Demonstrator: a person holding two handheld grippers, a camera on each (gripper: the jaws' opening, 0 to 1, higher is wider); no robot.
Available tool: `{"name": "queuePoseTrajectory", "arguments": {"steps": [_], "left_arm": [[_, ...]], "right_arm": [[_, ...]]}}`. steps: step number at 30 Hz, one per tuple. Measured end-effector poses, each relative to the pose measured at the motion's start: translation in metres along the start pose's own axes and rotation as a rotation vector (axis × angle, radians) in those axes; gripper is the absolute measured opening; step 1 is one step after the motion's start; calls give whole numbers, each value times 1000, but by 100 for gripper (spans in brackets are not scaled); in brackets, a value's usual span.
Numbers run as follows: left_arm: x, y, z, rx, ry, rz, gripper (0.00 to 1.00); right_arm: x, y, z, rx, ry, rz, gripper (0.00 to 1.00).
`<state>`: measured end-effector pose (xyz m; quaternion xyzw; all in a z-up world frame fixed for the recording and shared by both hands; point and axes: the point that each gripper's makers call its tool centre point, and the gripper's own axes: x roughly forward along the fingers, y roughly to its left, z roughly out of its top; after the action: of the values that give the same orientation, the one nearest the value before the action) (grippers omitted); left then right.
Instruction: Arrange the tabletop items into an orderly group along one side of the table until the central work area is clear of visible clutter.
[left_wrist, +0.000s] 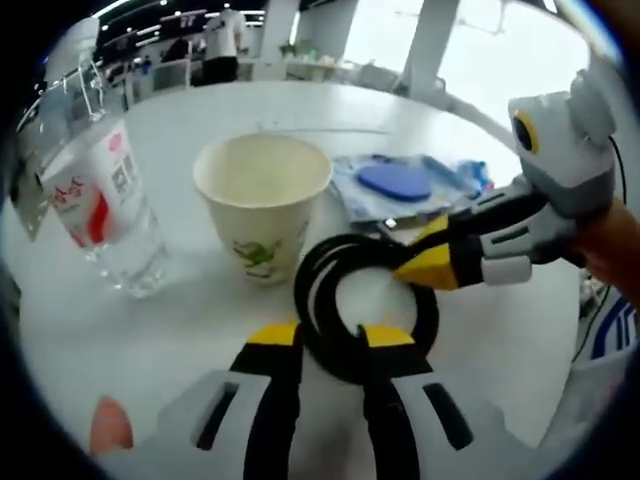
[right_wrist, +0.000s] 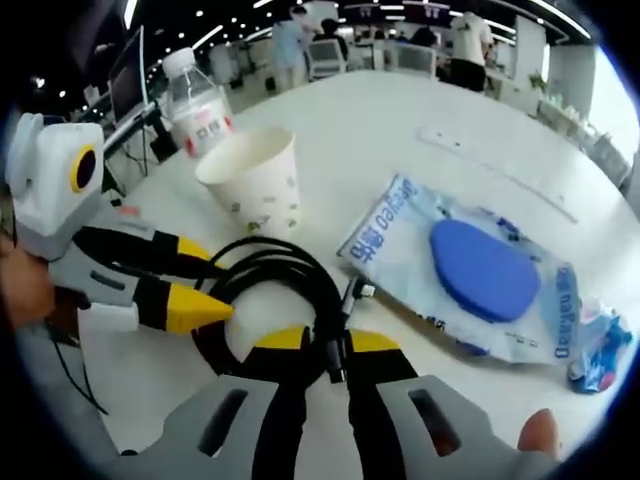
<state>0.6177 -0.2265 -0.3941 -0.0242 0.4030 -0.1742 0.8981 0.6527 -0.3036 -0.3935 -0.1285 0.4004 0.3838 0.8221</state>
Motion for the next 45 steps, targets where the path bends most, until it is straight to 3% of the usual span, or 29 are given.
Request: {"name": "queuePoseTrajectory", "arguments": {"steps": [14,25,32,45], "left_arm": [[-9,-3,0,12,-5,16,11],[-18,-27,8,57,-27,-7,8],[-20,-52,14,96,-33,-38,7],[-5,-122,34,206,-30,-131,7]], "right_arm": [[-13,4,-4,36,-13,12,12],[-38,-1,-17,63,-28,5,12],[-62,-11,-27,86,-44,-11,12],[-121,-54,-57,145,-67,-78,12]]}}
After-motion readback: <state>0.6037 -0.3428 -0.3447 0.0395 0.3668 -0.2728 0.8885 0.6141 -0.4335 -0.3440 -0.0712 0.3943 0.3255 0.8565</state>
